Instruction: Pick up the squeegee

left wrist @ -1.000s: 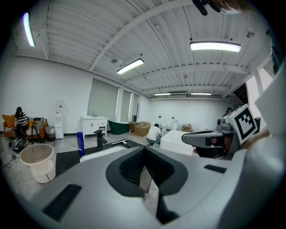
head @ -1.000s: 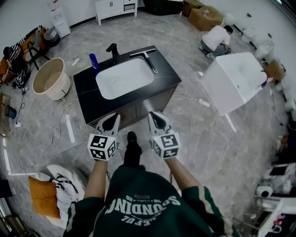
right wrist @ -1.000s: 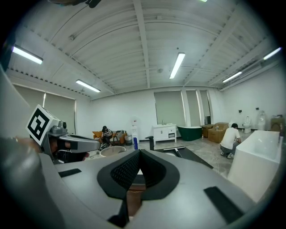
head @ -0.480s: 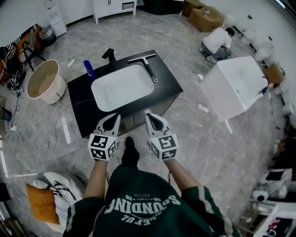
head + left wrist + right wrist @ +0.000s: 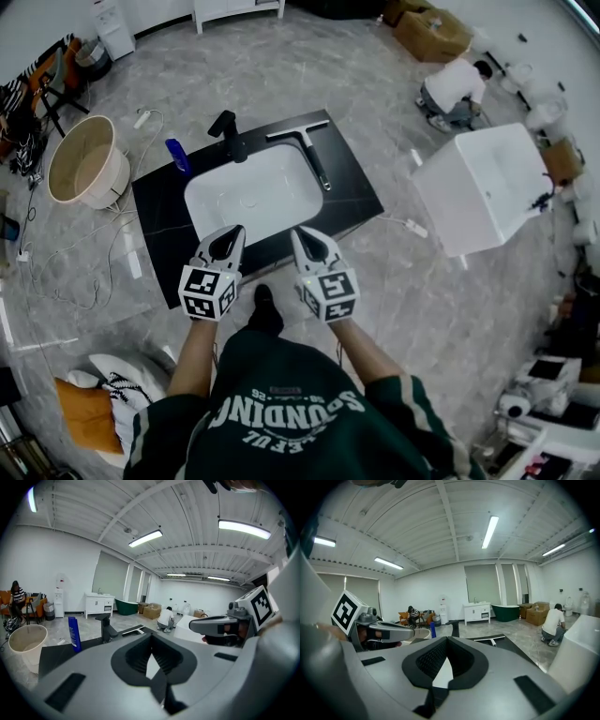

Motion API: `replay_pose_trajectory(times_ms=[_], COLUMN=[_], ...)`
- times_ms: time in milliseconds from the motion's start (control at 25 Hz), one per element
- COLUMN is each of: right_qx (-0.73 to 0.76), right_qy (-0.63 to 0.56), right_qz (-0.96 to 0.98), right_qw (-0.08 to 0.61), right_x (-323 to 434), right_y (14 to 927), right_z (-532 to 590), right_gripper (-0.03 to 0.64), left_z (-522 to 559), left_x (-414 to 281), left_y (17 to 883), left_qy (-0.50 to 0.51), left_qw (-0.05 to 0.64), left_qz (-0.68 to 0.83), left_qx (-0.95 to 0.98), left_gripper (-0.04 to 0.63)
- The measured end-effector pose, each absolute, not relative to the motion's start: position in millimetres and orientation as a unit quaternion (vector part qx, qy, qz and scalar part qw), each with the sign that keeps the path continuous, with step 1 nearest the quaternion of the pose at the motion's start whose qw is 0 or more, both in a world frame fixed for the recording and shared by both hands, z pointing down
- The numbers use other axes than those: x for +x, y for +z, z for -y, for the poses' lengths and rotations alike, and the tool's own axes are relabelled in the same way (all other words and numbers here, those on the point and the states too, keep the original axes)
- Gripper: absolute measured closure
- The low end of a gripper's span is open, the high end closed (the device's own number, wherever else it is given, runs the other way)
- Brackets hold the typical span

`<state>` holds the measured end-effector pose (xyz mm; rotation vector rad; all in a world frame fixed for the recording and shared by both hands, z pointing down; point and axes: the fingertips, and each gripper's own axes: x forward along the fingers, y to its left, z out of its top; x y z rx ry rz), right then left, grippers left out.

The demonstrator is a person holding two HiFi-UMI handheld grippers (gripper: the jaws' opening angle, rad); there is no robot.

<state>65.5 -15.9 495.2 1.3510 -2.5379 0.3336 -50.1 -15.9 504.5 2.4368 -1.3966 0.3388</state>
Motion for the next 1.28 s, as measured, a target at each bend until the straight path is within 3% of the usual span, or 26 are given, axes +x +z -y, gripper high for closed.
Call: replay_pose_trajectory(times_ms=[1280], right_qx=[0.402], right_qy=[0.121], right_qz=[0.897], right_qw=[0.136], right_x=[11], right_y=[507], right_z=[184], right_gripper=[0.615], left_z=[157], left_x=[-91], left_y=[509], left_qy=[0.108], left_qw=[0.182], left_qz=[0.535], left_qx=[0.818], left_gripper=[0.593])
